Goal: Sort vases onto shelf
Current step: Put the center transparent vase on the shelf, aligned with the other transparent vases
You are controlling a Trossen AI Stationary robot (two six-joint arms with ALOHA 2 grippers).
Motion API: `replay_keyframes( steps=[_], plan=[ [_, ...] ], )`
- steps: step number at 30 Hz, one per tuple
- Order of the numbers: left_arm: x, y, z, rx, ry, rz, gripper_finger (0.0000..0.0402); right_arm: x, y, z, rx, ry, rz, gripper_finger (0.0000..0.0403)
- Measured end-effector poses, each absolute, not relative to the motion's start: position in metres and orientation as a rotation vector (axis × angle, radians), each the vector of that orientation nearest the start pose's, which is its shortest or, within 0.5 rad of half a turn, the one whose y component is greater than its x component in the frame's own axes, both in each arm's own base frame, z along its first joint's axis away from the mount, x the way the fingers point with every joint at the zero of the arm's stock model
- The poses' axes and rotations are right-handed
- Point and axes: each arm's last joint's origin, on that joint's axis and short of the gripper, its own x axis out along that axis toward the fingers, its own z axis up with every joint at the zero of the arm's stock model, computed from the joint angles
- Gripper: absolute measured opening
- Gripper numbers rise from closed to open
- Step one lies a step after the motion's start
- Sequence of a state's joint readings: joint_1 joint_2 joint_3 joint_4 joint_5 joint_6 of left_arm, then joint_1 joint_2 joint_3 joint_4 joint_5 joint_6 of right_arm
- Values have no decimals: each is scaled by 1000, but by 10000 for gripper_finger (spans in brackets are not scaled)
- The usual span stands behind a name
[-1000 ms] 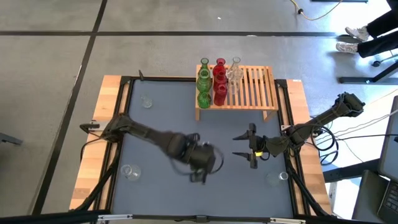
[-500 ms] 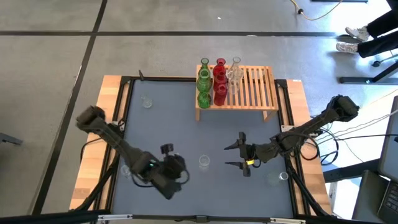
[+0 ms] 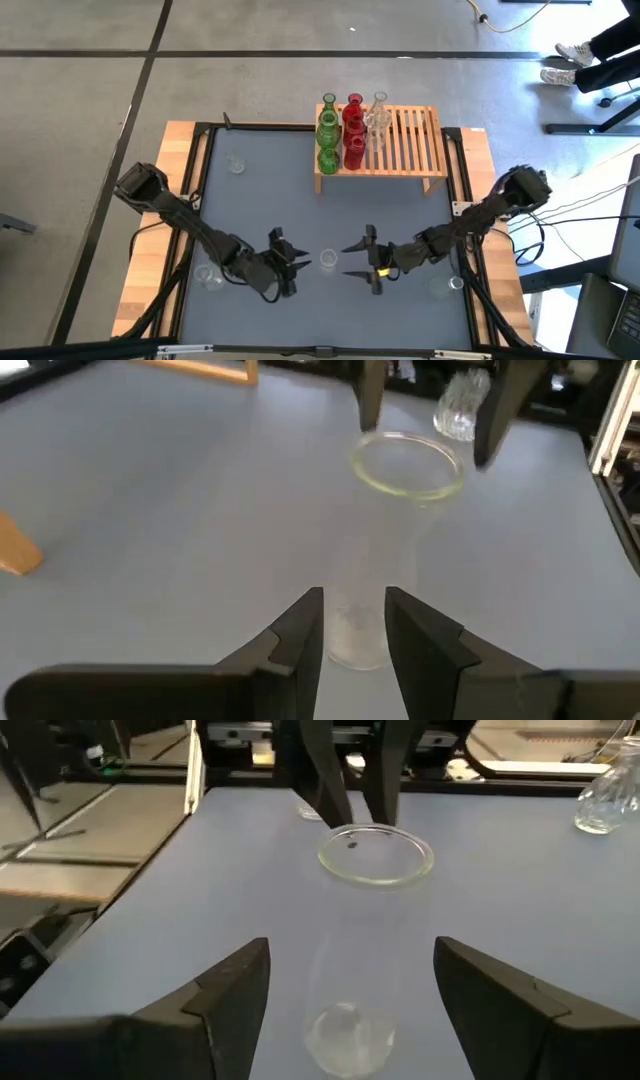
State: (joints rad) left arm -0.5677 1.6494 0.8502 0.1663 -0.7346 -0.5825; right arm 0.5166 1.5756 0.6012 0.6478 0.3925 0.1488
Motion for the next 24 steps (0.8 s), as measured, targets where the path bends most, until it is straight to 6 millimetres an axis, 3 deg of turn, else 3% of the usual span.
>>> replay_keyframes(
  steps=[14,24],
  plan=[
    [278,-151,165,-178,390,255,102,289,142,132,37,207,19,266],
    [277,-153,164,-170,393,249,102,316,148,127,13,186,-51,266]
  ],
)
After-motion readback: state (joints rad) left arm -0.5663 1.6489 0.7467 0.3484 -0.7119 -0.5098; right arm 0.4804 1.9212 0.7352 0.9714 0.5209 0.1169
